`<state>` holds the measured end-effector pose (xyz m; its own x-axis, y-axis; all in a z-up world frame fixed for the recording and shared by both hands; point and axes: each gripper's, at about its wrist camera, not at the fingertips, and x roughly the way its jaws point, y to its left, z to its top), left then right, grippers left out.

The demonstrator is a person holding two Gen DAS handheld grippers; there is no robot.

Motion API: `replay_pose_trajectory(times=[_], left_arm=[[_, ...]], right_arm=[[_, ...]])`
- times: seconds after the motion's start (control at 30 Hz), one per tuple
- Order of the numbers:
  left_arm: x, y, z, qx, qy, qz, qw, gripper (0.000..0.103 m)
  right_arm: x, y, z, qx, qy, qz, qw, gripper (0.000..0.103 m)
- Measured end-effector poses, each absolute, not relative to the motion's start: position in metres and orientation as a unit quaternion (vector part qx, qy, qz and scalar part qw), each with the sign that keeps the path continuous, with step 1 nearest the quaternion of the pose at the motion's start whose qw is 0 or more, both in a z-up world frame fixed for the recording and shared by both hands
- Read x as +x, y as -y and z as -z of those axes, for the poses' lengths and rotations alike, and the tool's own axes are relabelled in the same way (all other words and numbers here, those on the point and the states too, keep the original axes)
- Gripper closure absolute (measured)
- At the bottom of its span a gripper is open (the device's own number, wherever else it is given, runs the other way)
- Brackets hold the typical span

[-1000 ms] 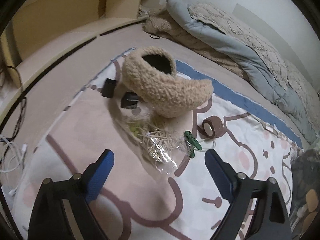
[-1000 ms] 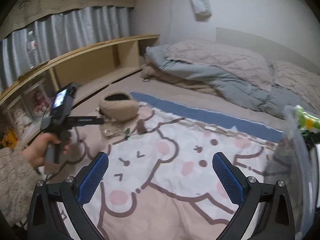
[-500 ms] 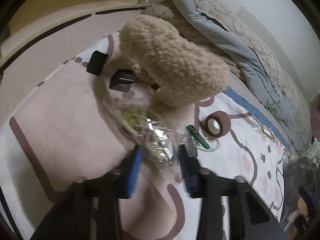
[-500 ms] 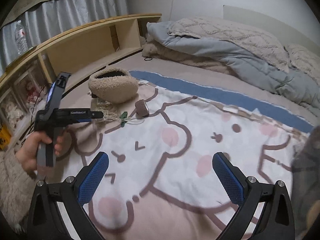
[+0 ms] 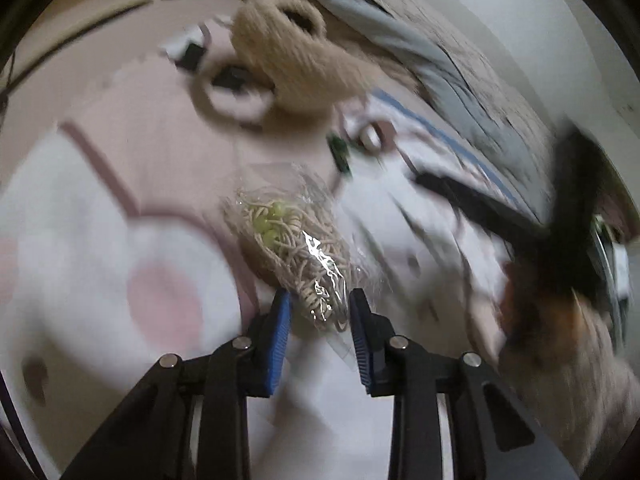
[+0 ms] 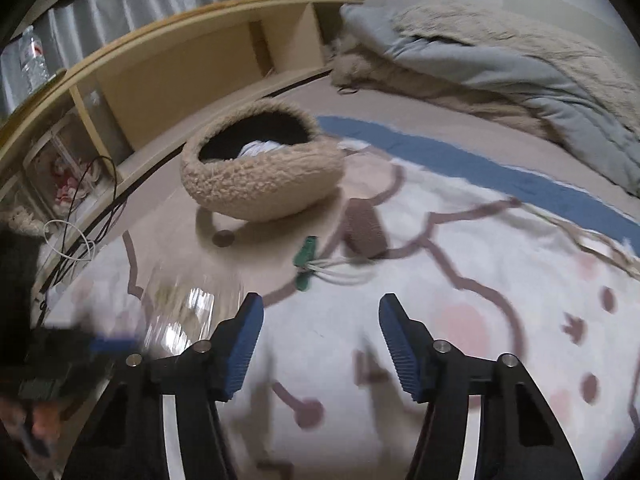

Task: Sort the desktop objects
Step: 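Grasp the clear bag of string with the left tool while the right tool reaches a green clothespin, then lift the bag with the left tool while the right tool grasps the green clothespin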

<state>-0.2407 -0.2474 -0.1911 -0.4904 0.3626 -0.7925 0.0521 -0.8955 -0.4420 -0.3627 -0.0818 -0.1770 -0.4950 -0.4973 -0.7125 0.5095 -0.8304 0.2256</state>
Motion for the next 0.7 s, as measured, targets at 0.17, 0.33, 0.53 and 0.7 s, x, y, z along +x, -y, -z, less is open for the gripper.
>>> replay_pose_trajectory(times=[0.17,0.33,0.53,0.7], left_arm=[[-0.209,0.270,0.193,-0.511,0.225,-0.825,0.093,0.073],[-0.196,0.282,0.183,-0.516,0.194,-0.832,0.063,0.065],[-0.187,0.283,0.167,-0.495,0.146,-0.856,0.021,0.020],[-0.193,0.271,0.165,-0.485,0.115,-0.867,0.012,0.016]], right_arm=[[-0.383,0.105,0.194,0.425,-0.013,0.860,0.284,0.061],[-0.400,0.114,0.200,0.425,-0.004,0.861,0.279,0.075],[-0.405,0.124,0.200,0.420,-0.027,0.862,0.284,0.092],[-0.390,0.113,0.186,0.412,-0.037,0.854,0.314,0.092]])
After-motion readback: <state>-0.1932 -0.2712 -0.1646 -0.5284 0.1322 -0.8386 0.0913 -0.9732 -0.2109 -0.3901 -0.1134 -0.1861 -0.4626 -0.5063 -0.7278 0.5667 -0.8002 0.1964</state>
